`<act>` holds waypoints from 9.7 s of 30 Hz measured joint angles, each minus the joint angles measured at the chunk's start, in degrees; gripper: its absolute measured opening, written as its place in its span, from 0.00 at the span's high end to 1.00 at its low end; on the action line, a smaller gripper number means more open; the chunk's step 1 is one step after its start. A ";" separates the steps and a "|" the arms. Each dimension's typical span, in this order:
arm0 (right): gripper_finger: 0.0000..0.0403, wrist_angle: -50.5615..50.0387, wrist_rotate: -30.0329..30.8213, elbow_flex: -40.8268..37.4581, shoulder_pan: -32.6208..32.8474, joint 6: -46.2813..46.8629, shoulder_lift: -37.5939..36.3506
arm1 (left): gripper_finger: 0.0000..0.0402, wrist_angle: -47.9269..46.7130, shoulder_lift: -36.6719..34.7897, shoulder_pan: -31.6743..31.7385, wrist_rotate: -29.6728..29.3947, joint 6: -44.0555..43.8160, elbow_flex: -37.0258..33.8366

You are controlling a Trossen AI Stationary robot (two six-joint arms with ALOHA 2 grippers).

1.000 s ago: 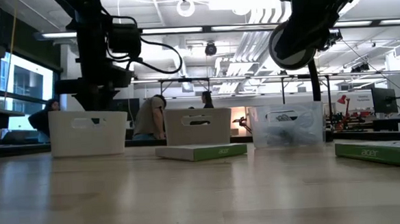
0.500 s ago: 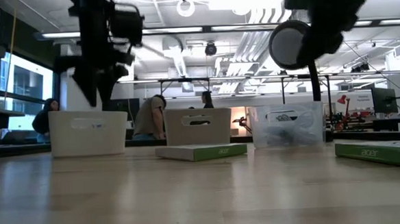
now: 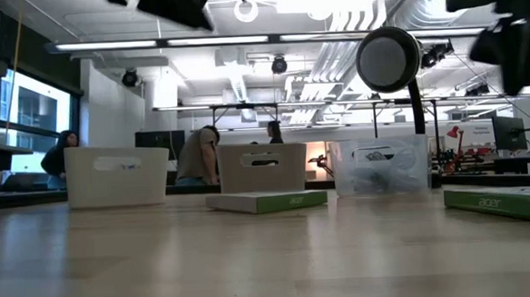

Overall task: Pick and place items into bin
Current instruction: Put the bottom white card reader box into the gray bin

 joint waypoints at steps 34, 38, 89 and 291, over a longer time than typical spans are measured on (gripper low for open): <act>0.65 26.94 -1.96 -18.67 13.16 49.51 0.17 | 0.60 43.11 37.06 -22.75 -13.35 20.07 2.83; 0.65 24.47 -2.40 -18.67 11.98 49.80 0.15 | 0.60 41.33 40.99 -22.70 -13.55 20.24 7.87; 0.65 36.75 -1.68 -26.25 4.98 46.98 0.13 | 0.60 40.37 57.37 -23.88 -15.51 24.04 21.75; 0.99 52.22 -13.11 -24.76 -3.46 38.54 13.33 | 0.60 46.30 61.52 -26.63 -20.54 39.93 25.73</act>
